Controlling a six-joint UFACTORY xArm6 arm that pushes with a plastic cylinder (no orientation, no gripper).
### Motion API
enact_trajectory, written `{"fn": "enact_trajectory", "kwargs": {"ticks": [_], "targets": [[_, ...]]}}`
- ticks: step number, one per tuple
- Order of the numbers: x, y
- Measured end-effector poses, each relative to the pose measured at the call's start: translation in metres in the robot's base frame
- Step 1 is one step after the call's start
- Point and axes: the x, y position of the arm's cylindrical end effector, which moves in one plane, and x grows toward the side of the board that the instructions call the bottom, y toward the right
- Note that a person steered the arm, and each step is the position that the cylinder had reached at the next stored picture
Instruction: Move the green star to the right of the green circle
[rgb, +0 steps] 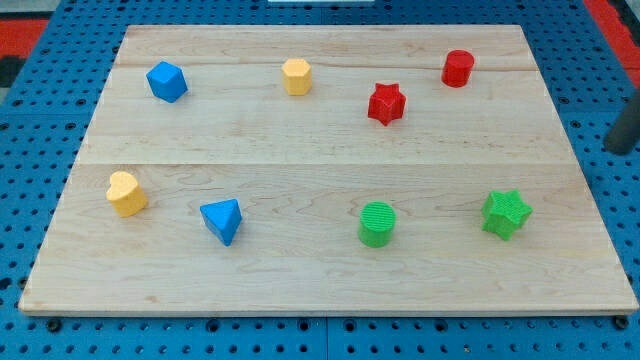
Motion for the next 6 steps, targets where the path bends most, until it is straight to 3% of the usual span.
{"fn": "enact_trajectory", "kwargs": {"ticks": [1,2,4,6], "targets": [[0.062,0.0],[0.093,-0.043],[0.091,-0.197],[0.048,-0.142]]}}
